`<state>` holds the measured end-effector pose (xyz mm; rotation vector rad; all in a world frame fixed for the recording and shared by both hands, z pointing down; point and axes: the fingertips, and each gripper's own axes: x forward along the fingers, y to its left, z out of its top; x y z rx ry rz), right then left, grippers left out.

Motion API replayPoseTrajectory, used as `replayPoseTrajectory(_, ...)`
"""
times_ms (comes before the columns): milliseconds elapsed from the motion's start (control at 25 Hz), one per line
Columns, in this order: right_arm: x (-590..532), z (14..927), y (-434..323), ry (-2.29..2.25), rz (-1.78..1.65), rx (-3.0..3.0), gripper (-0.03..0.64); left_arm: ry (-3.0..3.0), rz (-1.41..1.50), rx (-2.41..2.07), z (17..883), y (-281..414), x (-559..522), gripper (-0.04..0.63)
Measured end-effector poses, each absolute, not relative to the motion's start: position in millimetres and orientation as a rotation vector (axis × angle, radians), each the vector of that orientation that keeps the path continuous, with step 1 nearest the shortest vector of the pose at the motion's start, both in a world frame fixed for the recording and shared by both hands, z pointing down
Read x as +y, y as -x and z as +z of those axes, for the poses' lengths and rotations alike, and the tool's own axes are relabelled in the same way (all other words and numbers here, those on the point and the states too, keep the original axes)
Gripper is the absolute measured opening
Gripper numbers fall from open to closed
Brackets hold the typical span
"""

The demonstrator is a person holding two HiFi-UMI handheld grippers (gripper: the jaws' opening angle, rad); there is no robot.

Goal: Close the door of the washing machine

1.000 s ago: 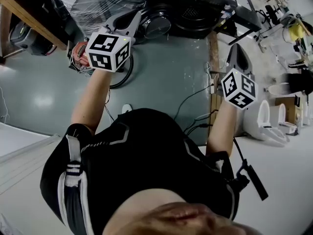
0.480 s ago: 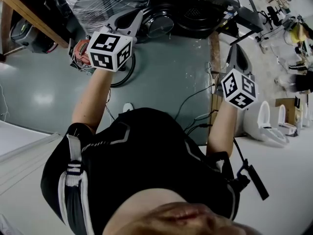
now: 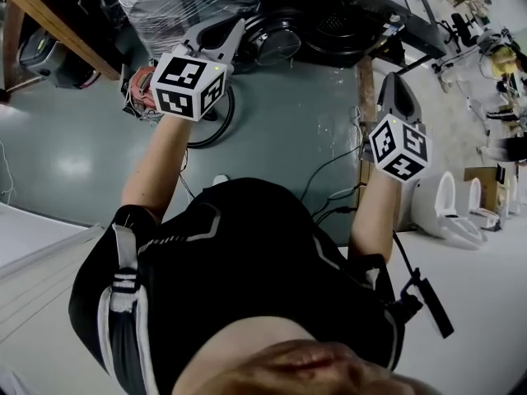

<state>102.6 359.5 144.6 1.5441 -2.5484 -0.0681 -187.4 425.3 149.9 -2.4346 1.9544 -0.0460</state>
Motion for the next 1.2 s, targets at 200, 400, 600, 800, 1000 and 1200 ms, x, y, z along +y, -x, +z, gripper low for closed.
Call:
replayPoseTrajectory(200, 358.8, 142.1, -75.0, -1.545, -0.079, -2.536, 0.005, 2.354, -0.038, 1.985, 147.4, 221.6, 424.2, 0.005)
replayPoseTrajectory(400, 362.9, 146.7, -44.0, -1.581, -0.092, -2.528, 0.005, 2.400, -0.027, 1.967, 159.4, 252.3, 425.3, 0.005)
replayPoseTrajectory(600, 362.1, 150.4, -13.2, -1.541, -0.097, -2.511, 0.005, 2.467, -0.051, 1.918, 169.1, 268.5, 418.5, 0.005)
replayPoseTrajectory(800, 344.7, 163.9, -5.6, -1.508, -0.081, -2.507, 0.005, 2.509, -0.073, 1.885, 184.9, 266.3, 400.5, 0.005)
replayPoseTrajectory(1000, 305.0, 176.5, -1.6, -1.444, -0.074, -2.549, 0.005, 2.501, -0.095, 1.943, 196.6, 267.5, 371.8, 0.005)
replayPoseTrajectory(1200, 247.3, 199.3, 2.1, -1.354, -0.034, -2.601, 0.005, 2.344, -0.115, 2.037, 198.7, 270.5, 331.9, 0.005)
